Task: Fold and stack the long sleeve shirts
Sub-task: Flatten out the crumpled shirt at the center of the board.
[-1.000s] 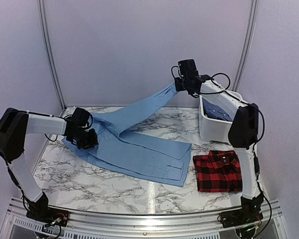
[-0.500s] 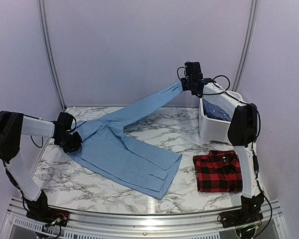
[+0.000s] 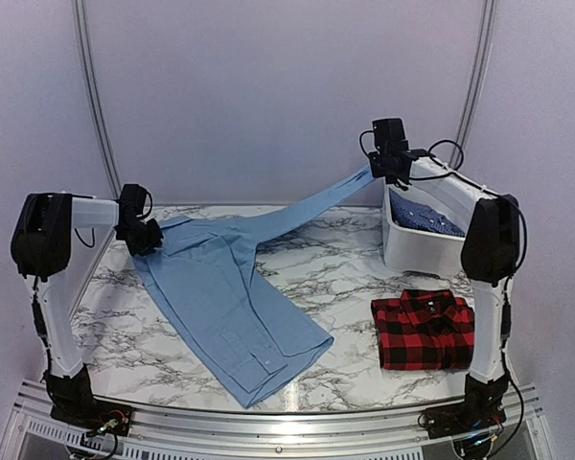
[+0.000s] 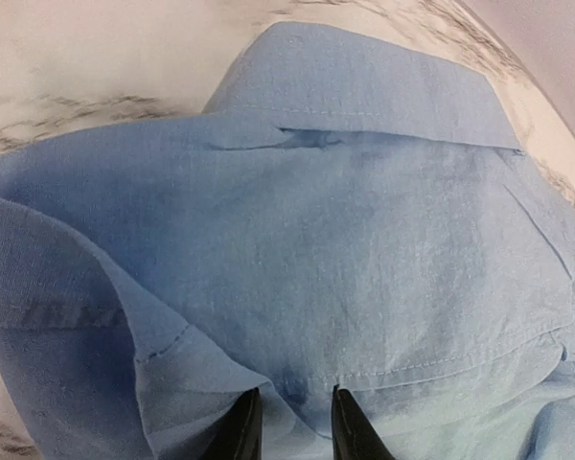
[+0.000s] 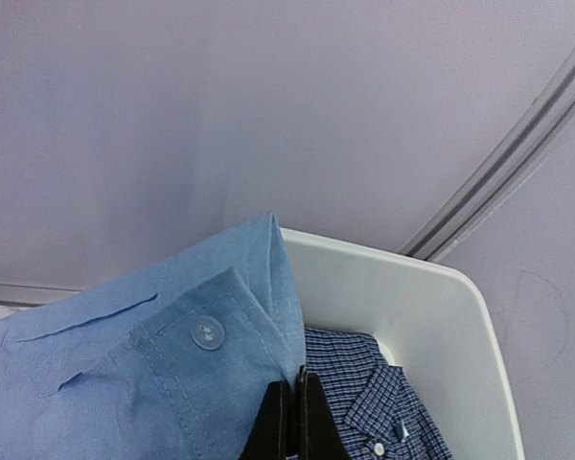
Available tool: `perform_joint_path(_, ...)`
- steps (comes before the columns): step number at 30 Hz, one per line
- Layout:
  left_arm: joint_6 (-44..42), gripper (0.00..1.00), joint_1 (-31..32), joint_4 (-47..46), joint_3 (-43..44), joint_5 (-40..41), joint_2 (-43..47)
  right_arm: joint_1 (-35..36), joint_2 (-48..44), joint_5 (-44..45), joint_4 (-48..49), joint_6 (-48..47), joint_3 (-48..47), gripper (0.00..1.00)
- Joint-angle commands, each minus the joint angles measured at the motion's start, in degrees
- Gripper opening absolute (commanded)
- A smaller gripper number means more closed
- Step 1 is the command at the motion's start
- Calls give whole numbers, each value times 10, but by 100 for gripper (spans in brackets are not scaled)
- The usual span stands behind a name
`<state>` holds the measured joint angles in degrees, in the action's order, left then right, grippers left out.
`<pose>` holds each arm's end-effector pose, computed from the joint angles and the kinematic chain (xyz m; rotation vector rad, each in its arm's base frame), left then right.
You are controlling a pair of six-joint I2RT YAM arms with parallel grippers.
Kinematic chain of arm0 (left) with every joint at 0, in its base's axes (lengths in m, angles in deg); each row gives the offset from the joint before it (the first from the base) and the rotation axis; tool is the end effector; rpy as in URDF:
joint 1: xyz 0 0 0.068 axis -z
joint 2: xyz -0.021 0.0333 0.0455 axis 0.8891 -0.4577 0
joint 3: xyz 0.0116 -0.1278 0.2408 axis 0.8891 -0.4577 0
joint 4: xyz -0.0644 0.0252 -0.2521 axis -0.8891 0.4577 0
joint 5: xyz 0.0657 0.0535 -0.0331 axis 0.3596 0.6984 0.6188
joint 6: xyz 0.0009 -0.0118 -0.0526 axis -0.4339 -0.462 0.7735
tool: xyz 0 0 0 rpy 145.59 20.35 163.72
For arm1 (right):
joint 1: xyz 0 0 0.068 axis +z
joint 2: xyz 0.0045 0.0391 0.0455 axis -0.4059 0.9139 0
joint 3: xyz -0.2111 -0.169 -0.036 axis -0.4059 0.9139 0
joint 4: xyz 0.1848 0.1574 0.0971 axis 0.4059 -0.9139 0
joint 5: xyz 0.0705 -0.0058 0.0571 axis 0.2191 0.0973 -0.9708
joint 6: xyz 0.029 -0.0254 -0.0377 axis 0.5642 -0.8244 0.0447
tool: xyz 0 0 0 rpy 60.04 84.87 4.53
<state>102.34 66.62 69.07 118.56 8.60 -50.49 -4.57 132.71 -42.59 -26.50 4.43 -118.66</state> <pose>0.4334 -0.0302 0.1623 -0.6259 2.4378 -0.2990 0.4900 0.1499 0.3218 -0.0179 1.9701 -0.4829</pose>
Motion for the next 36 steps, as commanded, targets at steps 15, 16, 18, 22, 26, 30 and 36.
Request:
perform_joint_path(15,-32,48,146,73,117,-99,-2,-76,-64,12,-35,39,-41,0)
perform_joint_path(16,-30,48,149,72,100,-98,8,-73,-65,-6,-39,43,-43,0)
perform_joint_path(18,-28,48,155,65,62,-98,31,-58,-72,-38,-36,44,-35,0)
perform_joint_path(22,-24,48,172,48,-16,-104,68,10,-69,-66,-25,12,-24,0)
perform_joint_path(26,-2,47,182,13,-84,-123,104,70,-35,-73,-41,0,-26,0)
perform_joint_path(30,13,46,198,-7,-117,-131,127,102,15,-90,-63,12,-24,0)
perform_joint_path(36,38,46,221,-31,-131,-142,125,106,53,-98,-82,70,31,0)
